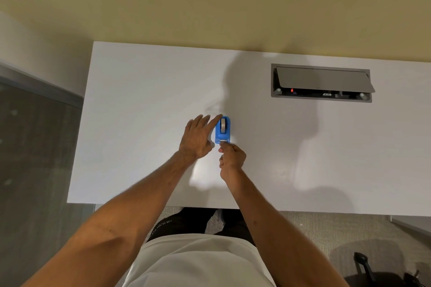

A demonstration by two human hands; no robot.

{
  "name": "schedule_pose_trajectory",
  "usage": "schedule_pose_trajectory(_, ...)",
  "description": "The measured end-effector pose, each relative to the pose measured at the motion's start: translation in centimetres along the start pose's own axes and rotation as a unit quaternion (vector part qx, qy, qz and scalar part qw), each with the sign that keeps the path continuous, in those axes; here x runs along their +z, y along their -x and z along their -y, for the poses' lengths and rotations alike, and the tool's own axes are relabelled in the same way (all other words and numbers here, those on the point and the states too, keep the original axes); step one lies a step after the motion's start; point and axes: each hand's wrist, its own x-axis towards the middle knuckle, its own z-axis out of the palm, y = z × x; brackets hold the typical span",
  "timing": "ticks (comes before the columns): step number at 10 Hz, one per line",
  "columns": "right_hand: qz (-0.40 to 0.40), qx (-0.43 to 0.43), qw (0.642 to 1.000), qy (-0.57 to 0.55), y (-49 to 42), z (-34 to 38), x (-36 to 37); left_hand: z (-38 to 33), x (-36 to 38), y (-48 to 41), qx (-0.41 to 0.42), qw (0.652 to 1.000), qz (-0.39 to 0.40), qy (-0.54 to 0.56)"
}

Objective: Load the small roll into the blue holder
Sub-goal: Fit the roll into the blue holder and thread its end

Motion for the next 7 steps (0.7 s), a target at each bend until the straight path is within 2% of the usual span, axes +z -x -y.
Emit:
schedule_pose_trajectory(2, 0.015, -0.019, 0.999, 0.037, 0.5, 0.5, -0.3, 0.2, 0.1, 0.0, -0.003, 1.0, -0.016, -0.005)
schedule_pose_trajectory(4, 0.035, -0.086, 0.982, 0.165, 0.5, 1.4, -1.3, 0.1, 0.4, 0.4, 0.006, 0.999, -0.042, -0.007)
schedule_pose_trajectory(5, 0.033, -0.155, 0.945, 0.286, 0.6, 2.1, -1.9, -0.1, 0.4, 1.2, 0.006, 0.998, -0.055, -0.003)
schedule_pose_trajectory(6, 0.005, -0.251, 0.855, 0.453, 0.9, 2.9, -2.8, -0.2, 0.6, 1.7, 0.002, 0.997, -0.069, -0.017)
schedule_pose_trajectory(7, 0.0, -0.34, 0.768, 0.542, 1.6, 3.9, -3.9, -0.8, 0.4, 2.5, -0.012, 0.997, -0.08, -0.017)
